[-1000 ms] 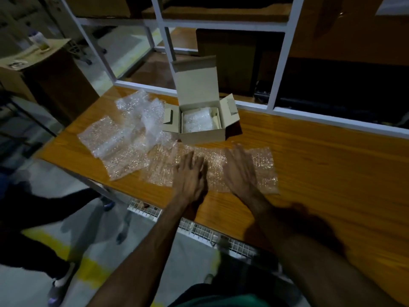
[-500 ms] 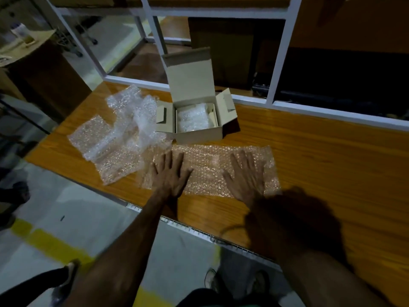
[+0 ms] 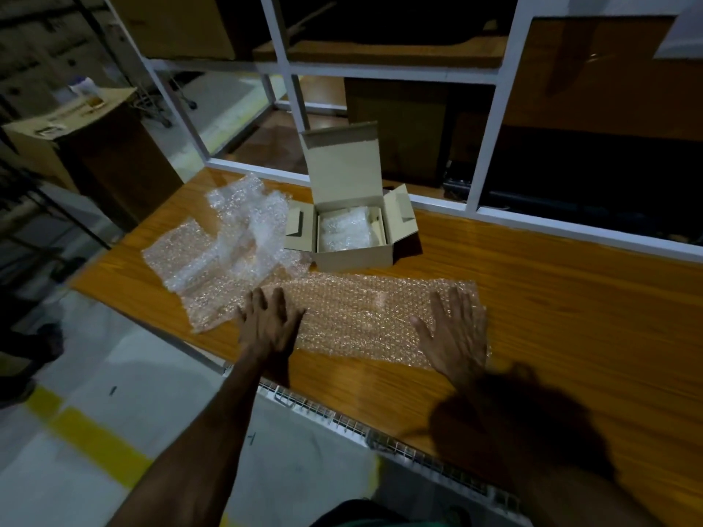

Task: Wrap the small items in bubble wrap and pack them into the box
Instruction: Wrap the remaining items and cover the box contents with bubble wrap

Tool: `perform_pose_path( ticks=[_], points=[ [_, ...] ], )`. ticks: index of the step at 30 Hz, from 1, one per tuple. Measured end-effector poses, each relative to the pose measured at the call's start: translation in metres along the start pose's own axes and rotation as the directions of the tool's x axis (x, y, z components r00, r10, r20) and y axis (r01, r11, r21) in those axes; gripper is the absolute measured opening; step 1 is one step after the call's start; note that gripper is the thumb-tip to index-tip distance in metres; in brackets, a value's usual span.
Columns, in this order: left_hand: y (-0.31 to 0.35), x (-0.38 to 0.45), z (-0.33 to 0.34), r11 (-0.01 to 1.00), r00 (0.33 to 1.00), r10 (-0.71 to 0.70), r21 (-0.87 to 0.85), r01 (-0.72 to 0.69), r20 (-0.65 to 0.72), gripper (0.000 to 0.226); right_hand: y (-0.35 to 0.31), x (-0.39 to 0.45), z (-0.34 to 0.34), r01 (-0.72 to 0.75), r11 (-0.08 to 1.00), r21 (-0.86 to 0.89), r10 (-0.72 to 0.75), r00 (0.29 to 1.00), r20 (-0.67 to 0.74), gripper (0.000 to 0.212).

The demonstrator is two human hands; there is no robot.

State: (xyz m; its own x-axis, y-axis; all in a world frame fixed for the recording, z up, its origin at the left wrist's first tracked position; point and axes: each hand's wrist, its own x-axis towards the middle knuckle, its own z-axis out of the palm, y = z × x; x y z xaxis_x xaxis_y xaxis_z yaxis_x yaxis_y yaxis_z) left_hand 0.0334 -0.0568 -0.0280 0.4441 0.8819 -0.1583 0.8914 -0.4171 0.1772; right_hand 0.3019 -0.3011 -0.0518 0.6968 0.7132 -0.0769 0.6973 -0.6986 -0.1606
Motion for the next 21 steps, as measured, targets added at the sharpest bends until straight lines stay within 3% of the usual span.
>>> perform_pose_path(
  ticks=[3,8,11,13,16,21],
  points=[
    [0.006,-0.003,-0.004,0.994,0.993,-0.078,-0.079,0.071,-0.087,0.069,0.001,-0.002,-0.001,0.008,1.0,-0.006,-0.008,1.0,0.001,0.084],
    [0.017,-0.003,-0.013,0.923,0.94,-0.31,-0.281,0.262,-0.145,0.055,0.002,-0.004,-0.003,0.017,1.0,-0.002,-0.017,1.0,0.016,0.083],
    [0.023,0.001,-0.018,0.887,0.9,-0.379,-0.362,0.286,-0.217,0.046,0.003,-0.004,-0.006,0.028,1.0,0.003,-0.028,0.999,0.032,0.084],
    [0.028,-0.001,-0.022,0.902,0.891,-0.34,-0.371,0.219,-0.301,0.047,0.005,-0.004,-0.007,0.032,0.999,0.01,-0.033,0.999,0.04,0.083],
    [0.045,-0.014,-0.029,0.886,0.884,-0.192,-0.462,-0.031,-0.427,0.047,0.006,-0.003,-0.007,0.039,0.999,0.028,-0.04,0.999,0.03,0.083],
    [0.107,-0.054,-0.024,0.75,0.844,-0.054,-0.58,-0.318,-0.533,0.04,0.006,-0.002,-0.012,0.039,0.996,0.075,-0.041,0.999,0.023,0.079]
  ],
)
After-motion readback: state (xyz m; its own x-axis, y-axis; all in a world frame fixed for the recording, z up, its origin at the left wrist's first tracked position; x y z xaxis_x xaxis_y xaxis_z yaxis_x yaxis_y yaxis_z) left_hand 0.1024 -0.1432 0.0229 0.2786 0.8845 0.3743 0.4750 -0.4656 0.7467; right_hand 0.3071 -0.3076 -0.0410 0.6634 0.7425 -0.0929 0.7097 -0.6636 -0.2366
